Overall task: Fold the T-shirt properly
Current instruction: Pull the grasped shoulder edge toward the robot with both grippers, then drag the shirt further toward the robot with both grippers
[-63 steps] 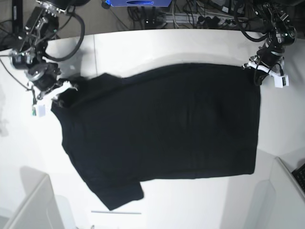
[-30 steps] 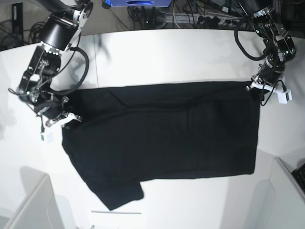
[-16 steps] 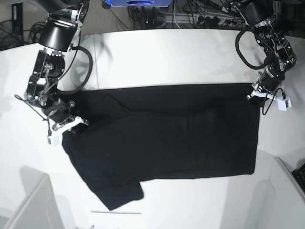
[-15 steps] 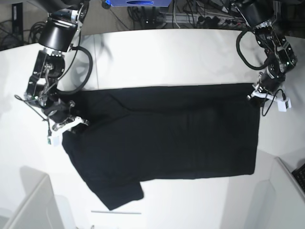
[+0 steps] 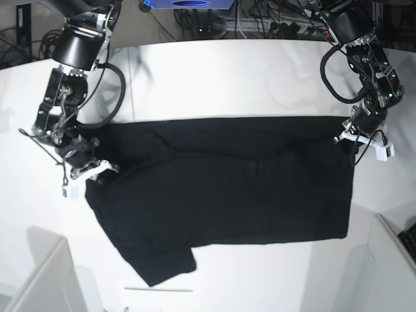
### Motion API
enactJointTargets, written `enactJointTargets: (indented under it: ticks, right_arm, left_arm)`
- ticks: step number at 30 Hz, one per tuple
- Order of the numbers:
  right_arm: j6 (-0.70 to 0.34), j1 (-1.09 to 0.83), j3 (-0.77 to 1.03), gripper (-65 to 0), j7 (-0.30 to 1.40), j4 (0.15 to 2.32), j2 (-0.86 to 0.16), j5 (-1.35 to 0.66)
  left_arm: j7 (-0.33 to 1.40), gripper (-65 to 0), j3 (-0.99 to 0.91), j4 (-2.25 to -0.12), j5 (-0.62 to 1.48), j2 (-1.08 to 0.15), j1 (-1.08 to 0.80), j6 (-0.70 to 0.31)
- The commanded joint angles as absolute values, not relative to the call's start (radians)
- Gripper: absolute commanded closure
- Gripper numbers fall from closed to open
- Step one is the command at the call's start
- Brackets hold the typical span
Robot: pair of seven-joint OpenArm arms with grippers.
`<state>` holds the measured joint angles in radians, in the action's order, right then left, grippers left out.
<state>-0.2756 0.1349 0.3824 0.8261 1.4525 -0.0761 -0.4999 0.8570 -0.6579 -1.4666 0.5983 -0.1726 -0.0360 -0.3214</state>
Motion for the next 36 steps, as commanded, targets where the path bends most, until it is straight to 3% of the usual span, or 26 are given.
enactJointTargets:
  ticks: [1,3,7,11,16,21,25,36]
  right_arm:
    - [-0.254,0.153,0.406,-20.1,0.799,1.471,-0.084,-0.518]
    - [-0.179,0.15,0.447,-26.7,0.797,1.483,-0.076,-0.518]
    - [-0.117,0.102,0.503,-27.2,0.796,1.593,-0.07,-0.524]
    - [-0.114,0.015,0.582,-27.2,0.762,1.753,-0.019,-0.526]
    - [-0.113,-0.101,0.717,-27.6,0.75,1.914,0.105,-0.526]
    - [-0.113,-0.188,0.754,-27.9,0.748,1.896,0.137,-0.564]
    - [-0.113,-0.196,0.756,-28.1,0.748,1.75,0.113,-0.684]
    - [-0.113,-0.081,0.753,-28.1,0.746,1.491,0.061,-0.682]
  left_arm:
    - [0.837,-7.9,-0.661,-1.484,0.611,-0.197,-0.024,-0.329]
    - [0.835,-21.4,-0.661,-1.489,0.616,-0.199,-0.024,-0.329]
    - [0.832,-48.1,-0.693,-1.57,0.619,-0.197,-0.035,-0.334]
    - [0.832,-60.1,-0.822,-1.698,0.619,-0.148,-0.076,-0.334]
    - [0.834,-61.1,-0.943,-1.747,0.621,-0.085,-0.153,-0.341]
    - [0.834,-61.1,-0.997,-1.672,0.621,-0.033,-0.196,-0.412]
    - [0.834,-60.9,-0.995,-1.577,0.621,-0.033,-0.182,-0.412]
    - [0.832,-60.9,-0.943,-1.402,0.615,-0.035,-0.094,-0.412]
